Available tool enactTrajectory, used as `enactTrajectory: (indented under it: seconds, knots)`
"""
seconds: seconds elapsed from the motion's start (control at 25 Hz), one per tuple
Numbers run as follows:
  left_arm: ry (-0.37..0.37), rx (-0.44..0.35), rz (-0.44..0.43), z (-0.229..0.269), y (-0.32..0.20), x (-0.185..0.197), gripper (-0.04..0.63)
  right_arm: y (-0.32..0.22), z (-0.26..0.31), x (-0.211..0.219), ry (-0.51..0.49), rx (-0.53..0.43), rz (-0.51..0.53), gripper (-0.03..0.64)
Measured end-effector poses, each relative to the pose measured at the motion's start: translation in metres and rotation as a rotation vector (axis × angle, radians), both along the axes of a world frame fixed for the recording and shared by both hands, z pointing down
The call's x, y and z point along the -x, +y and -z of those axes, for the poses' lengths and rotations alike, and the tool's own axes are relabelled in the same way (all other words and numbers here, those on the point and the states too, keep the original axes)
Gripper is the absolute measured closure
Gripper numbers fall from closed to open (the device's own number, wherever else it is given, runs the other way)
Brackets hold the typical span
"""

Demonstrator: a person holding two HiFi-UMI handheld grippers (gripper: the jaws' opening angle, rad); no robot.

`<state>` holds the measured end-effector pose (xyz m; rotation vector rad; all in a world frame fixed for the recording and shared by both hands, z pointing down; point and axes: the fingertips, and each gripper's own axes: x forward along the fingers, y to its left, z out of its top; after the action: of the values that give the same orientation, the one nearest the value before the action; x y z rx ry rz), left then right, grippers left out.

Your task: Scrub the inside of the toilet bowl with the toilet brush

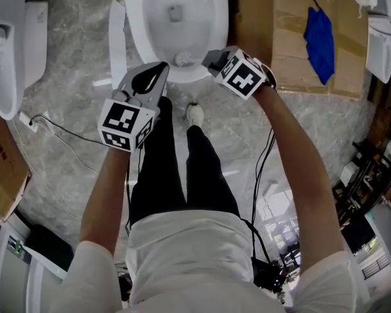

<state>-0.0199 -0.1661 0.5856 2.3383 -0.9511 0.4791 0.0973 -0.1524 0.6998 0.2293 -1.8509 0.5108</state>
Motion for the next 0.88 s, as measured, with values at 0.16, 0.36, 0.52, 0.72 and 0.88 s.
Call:
enactTrajectory:
  seconds: [0.16, 0.36, 0.52, 0.72, 0.88]
  knots:
    - [0.007, 0.003, -0.007, 0.000, -0.002, -0.003, 0.604, -0.004, 0.003, -0.008, 0.031, -0.004, 0.024, 0.459]
    - [0.019, 0.008, -0.009, -0.001, -0.007, -0.006, 0.604, -0.016, 0.005, -0.019, 0.068, -0.002, 0.023, 0.460]
    - [0.023, 0.012, -0.011, -0.002, -0.011, -0.002, 0.604, -0.024, 0.004, -0.024, 0.095, -0.002, 0.026, 0.460]
    - [0.026, 0.016, -0.011, -0.004, -0.017, 0.003, 0.604, -0.038, 0.001, -0.029, 0.129, -0.010, 0.045, 0.462]
    - [0.027, 0.026, -0.006, -0.008, -0.021, 0.009, 0.604, -0.051, 0.001, -0.033, 0.143, -0.018, 0.037, 0.462]
